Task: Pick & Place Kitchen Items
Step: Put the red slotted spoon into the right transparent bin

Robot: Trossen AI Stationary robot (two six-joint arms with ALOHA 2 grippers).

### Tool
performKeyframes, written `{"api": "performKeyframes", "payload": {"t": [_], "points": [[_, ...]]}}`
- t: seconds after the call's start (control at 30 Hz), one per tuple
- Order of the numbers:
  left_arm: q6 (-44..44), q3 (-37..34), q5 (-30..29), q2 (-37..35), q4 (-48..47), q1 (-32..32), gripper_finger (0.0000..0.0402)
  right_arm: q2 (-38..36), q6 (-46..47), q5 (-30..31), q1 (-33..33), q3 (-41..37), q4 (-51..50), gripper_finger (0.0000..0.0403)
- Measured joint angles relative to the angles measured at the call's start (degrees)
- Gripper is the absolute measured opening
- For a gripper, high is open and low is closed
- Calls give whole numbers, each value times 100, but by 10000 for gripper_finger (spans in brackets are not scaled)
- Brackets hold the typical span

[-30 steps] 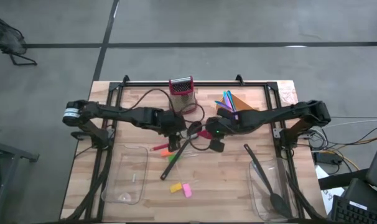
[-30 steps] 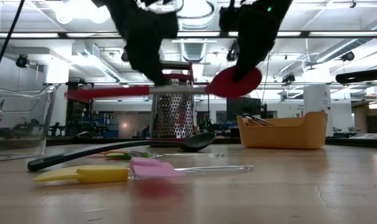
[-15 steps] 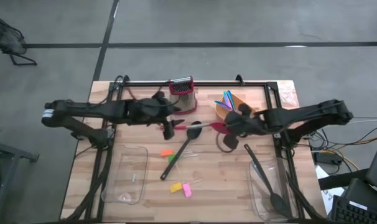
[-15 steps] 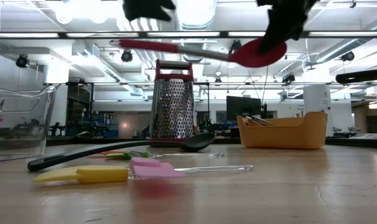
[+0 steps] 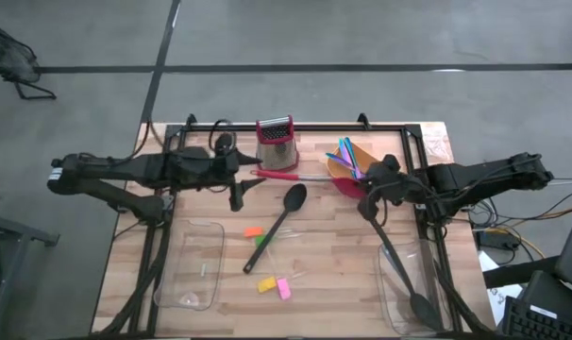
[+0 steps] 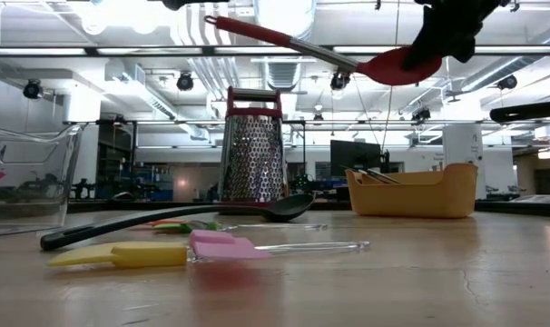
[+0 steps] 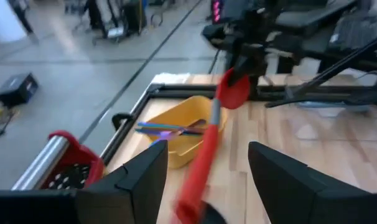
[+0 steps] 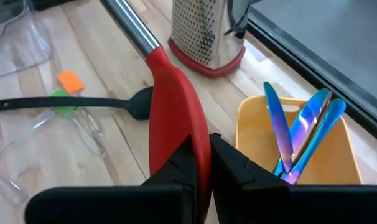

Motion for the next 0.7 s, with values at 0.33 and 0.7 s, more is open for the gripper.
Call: {"api": "performKeyframes", "payload": {"t": [0.33,0.7], "points": [[255,-2165,-128,-1115,3078,-59,229,-378,-36,-4,-1,-363,299,18],[-409,-3872,-335,-885,6570,-46,230,-362,-215,83,10,-325,848,18]]}}
